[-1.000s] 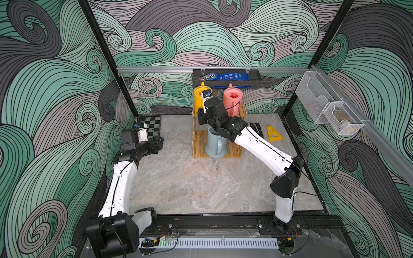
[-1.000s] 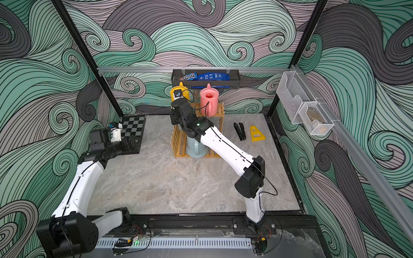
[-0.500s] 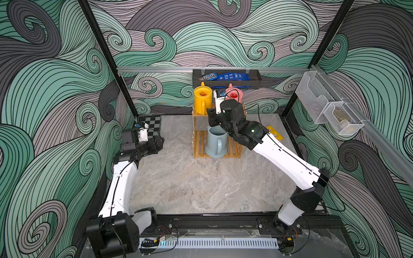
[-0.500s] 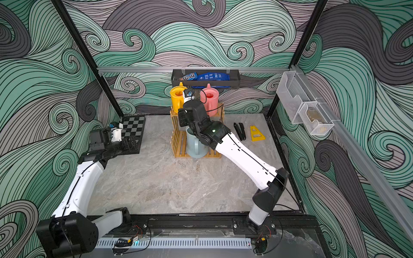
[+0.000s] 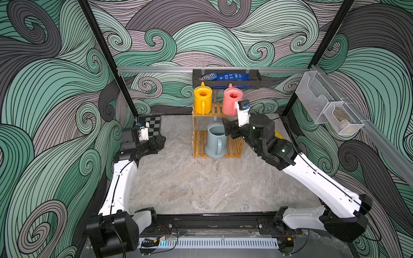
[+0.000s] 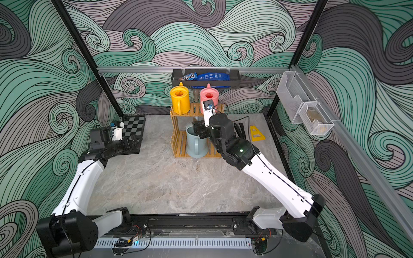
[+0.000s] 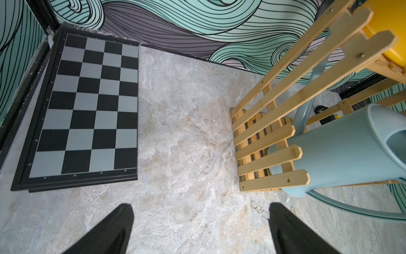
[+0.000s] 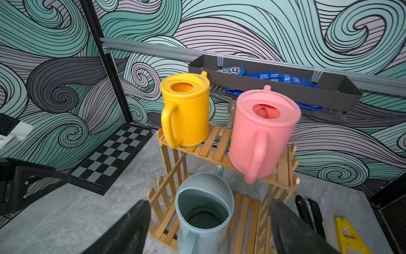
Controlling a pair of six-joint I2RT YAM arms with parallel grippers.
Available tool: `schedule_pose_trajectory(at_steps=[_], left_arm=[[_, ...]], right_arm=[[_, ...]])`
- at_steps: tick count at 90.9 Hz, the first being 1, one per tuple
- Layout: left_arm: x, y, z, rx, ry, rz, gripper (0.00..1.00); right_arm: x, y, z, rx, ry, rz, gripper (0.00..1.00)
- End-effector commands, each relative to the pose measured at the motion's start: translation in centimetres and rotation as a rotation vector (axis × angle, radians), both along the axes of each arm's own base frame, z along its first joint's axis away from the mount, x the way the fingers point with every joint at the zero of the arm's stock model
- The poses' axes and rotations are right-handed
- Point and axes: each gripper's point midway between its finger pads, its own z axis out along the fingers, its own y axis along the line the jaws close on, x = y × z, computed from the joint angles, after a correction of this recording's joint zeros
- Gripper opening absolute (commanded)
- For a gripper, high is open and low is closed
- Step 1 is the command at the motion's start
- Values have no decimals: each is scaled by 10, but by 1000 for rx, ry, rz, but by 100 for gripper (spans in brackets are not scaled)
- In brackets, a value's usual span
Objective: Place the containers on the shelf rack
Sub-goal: Reset both arms
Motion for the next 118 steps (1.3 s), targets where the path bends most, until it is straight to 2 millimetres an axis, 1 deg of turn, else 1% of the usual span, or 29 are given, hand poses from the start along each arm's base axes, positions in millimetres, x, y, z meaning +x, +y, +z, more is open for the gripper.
schedule_pose_trajectory(at_steps=[1, 10, 20, 30, 43, 64, 78, 87, 97, 102, 110, 118], left_arm=[[11, -13, 15, 31, -72, -78, 99], [14, -20, 7, 59, -88, -117, 99], [17, -26, -3, 86, -112, -151, 99], [21, -31, -12, 106, -138, -174, 99], [24, -38, -26, 136, -157, -212, 99], [24, -46, -61, 160, -150, -246, 99], [23, -50, -84, 159, -170, -265, 99], [24, -52, -91, 162, -203, -272, 99], [26, -52, -99, 162, -237, -268, 99], [27, -53, -103, 161, -249, -265, 99], [28, -54, -112, 163, -256, -266, 99], [33, -54, -113, 171, -290, -260, 99]], right_arm=[[-7, -33, 15, 8, -70, -35, 93], [-9, -59, 8, 6, -85, -51, 99], [-9, -89, -2, 5, -85, -75, 99], [-6, -116, -17, 11, -69, -111, 99], [-5, -147, -41, 40, -57, -169, 99], [-5, -183, -90, 55, -114, -294, 99], [-13, -195, -125, 70, -189, -345, 98], [-18, -201, -144, 67, -229, -373, 97], [-23, -202, -167, 42, -244, -371, 98], [-26, -201, -176, 22, -266, -357, 99], [-31, -200, -185, 8, -303, -348, 99], [-31, -201, -197, 19, -300, -354, 99]])
